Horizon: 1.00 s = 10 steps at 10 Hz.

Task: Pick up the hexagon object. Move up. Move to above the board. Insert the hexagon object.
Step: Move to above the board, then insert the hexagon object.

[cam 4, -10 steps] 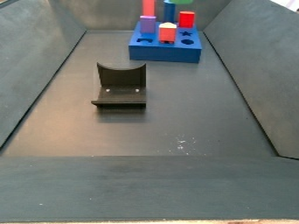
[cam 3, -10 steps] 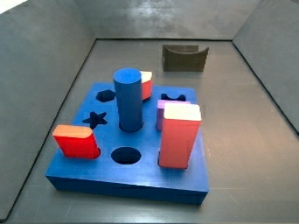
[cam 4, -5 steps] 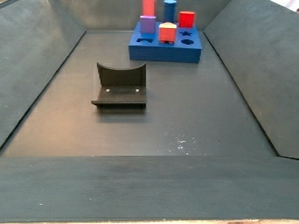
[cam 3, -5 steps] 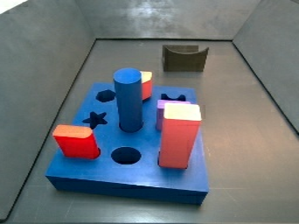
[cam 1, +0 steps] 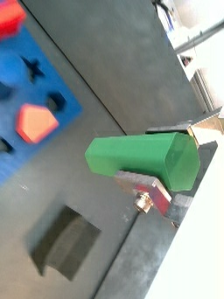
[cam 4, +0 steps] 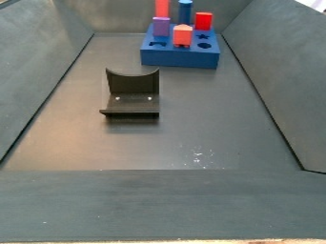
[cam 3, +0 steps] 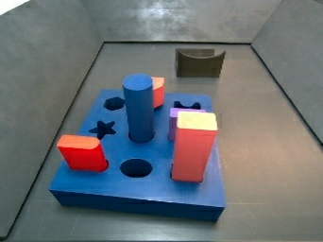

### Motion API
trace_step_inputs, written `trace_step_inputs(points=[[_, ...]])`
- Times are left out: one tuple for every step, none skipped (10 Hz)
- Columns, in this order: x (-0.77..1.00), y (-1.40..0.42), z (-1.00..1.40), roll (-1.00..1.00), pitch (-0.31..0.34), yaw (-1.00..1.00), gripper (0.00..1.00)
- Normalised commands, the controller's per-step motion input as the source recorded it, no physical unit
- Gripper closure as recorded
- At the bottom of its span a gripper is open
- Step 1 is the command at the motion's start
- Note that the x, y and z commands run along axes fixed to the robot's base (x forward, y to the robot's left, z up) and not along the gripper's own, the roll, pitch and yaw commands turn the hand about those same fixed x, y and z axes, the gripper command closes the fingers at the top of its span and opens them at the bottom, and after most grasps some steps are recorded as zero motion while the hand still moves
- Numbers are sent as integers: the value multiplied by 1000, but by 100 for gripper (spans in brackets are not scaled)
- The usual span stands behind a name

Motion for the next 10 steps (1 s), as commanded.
trace_step_inputs(points=[[145,-908,100,10,141,10,100],[130,-617,69,13,139,10,100],[98,-318,49,24,124,9,100],[73,-200,34,29,102,12,100],[-37,194,-306,0,0,0,100],[-29,169,-269,0,0,0,100],[-149,183,-211,-16,0,-91,100],[-226,266,-217,-49,0,-271,100],[-231,243,-226,-63,0,-300,100],[-291,163,-297,-59,-27,-271,100]])
